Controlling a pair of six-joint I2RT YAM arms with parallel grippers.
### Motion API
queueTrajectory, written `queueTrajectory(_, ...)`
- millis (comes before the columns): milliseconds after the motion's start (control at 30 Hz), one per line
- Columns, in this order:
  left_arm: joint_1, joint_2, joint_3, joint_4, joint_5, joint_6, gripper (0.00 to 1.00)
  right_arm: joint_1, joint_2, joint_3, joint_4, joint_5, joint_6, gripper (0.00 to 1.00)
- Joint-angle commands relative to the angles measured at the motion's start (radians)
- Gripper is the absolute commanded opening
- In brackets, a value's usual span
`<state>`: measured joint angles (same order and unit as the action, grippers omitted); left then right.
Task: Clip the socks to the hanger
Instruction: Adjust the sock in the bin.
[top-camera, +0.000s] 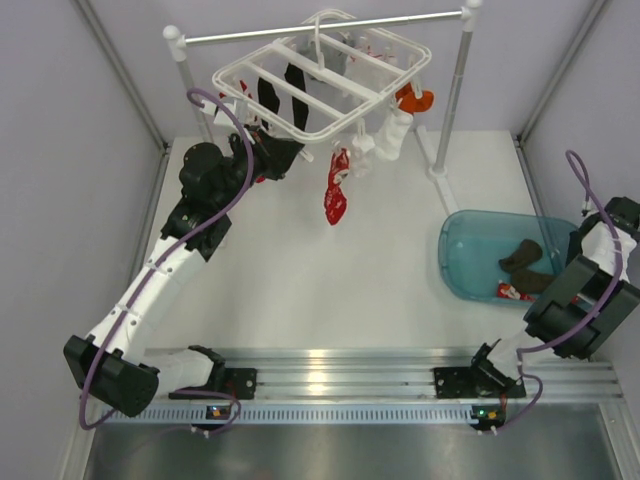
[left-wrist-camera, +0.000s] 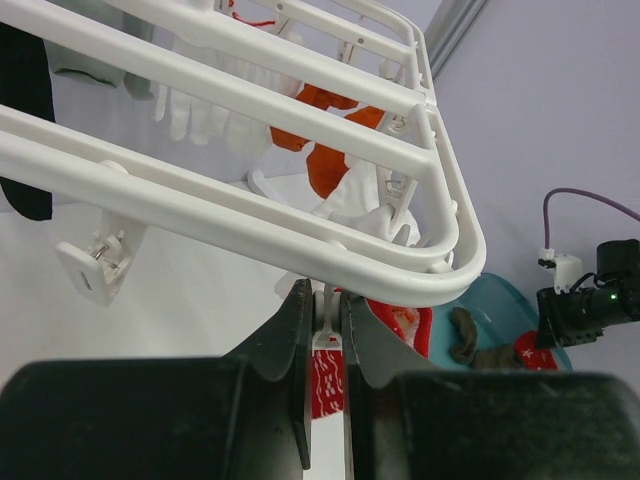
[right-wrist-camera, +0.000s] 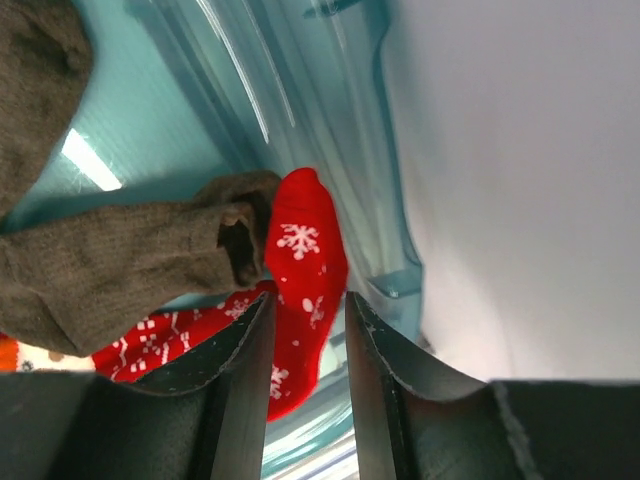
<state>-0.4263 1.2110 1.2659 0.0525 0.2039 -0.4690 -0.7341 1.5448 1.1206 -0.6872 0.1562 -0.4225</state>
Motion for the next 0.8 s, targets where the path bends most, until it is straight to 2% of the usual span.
queueTrajectory(0, 0.000, -0.019, 0.013, 0.075, -0.012, 0.009, 0.00, -0.011, 0.020, -0.018, 0.051, 0.009, 0.042, 0.33)
queueTrajectory(200, 0.000, -0.010, 0.023, 0.072, -0.011, 0.006, 0.00, -0.010, 0.046, -0.050, 0.112, 0.042, 0.048, 0.33)
queueTrajectory(267, 0.000, -0.007, 0.023, 0.072, -0.014, 0.006, 0.00, -0.011, 0.049, -0.048, 0.110, 0.037, 0.051, 0.29)
queueTrajectory(367, 0.000, -0.005, 0.023, 0.069, -0.012, 0.007, 0.00, -0.011, 0.049, -0.019, 0.088, 0.002, 0.057, 0.14)
queueTrajectory(400, 0.000, -0.005, 0.023, 0.069, -0.012, 0.007, 0.00, -0.011, 0.046, 0.007, 0.066, -0.019, 0.060, 0.05)
queueTrajectory(433, 0.000, -0.005, 0.023, 0.066, -0.012, 0.007, 0.00, -0.011, 0.037, 0.024, 0.048, -0.036, 0.062, 0.00)
queueTrajectory(600, 0.000, -0.007, 0.026, 0.061, -0.012, 0.010, 0.00, -0.010, -0.047, 0.133, 0.006, -0.140, 0.018, 0.00)
queueTrajectory(767, 0.000, -0.007, 0.027, 0.063, -0.008, 0.010, 0.00, 0.016, -0.152, 0.200, 0.000, -0.240, -0.093, 0.00)
